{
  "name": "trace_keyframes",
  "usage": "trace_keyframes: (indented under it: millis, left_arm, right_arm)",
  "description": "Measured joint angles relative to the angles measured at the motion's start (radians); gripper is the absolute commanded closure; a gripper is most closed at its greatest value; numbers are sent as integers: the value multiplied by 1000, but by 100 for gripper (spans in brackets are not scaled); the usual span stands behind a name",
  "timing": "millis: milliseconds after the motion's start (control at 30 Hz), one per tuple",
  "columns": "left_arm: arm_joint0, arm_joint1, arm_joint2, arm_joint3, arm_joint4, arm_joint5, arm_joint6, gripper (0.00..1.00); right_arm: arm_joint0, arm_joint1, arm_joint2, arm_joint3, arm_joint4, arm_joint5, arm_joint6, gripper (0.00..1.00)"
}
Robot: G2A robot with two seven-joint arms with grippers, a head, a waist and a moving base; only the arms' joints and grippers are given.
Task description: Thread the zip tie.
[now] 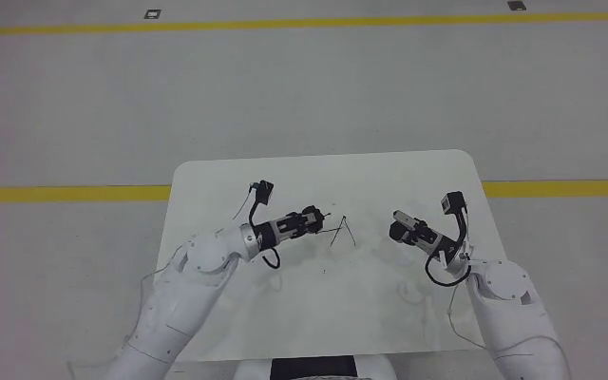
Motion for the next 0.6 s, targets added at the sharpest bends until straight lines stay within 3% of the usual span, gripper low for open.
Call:
trace_keyframes:
  millis: [100,267,400,600]
  left_arm:
    - [30,8,-16,-16,-12,-38,-13,100]
    - [33,10,-15,-19,-6,-43,-17,100]
    - [33,9,-15,-19,-7,-43,-17,100]
    - [33,9,-15,-19,-7,-43,-17,100]
  right_arm:
    - [0,0,0,0,0,0,0,0]
    - [7,-1,-22,-25,-32,25,-24,0]
    - [36,-6,-109,-95,-151,135,-89,0]
    - [73,-13,-234,-114,-325,286,-151,0]
